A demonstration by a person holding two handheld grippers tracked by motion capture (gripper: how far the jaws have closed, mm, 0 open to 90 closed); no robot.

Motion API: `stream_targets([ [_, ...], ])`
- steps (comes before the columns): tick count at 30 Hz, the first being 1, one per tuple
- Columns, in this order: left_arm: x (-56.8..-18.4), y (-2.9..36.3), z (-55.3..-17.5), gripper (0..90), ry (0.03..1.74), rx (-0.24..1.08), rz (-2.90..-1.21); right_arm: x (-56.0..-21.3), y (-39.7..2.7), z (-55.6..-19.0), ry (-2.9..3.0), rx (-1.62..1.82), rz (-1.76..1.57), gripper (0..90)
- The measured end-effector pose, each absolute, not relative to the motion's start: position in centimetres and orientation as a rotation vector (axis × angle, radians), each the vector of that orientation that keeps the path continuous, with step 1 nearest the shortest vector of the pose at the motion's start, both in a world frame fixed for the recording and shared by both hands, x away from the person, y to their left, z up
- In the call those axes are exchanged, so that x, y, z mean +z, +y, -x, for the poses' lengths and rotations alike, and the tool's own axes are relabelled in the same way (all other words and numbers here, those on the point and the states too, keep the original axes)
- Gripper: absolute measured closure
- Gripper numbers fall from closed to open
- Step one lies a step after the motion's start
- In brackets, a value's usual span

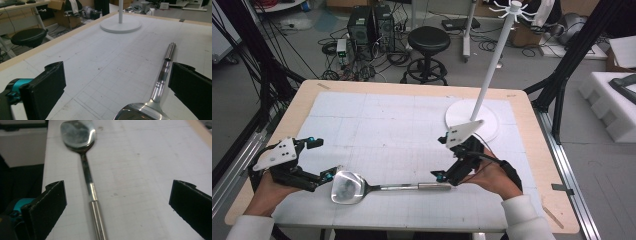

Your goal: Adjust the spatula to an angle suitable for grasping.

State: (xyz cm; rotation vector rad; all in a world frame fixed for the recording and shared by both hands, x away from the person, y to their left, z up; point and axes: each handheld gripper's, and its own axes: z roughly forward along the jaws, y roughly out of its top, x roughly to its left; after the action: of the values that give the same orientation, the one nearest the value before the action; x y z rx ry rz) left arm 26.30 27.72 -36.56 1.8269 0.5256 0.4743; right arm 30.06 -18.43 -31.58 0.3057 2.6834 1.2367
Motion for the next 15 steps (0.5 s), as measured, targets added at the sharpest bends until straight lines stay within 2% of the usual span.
stream_targets([
  [7, -35.4, 27.2, -27.1, 1.7, 0.481, 0.453, -1.872, -31.2, -22.6, -29.5, 2.536, 1.349, -0.403, 0.1],
  [15, -33.9, 25.9, -28.2, 1.7, 0.409, 0.367, -1.971, -31.0, -25.0, -28.7, 2.434, 1.421, -0.458, 0.2],
])
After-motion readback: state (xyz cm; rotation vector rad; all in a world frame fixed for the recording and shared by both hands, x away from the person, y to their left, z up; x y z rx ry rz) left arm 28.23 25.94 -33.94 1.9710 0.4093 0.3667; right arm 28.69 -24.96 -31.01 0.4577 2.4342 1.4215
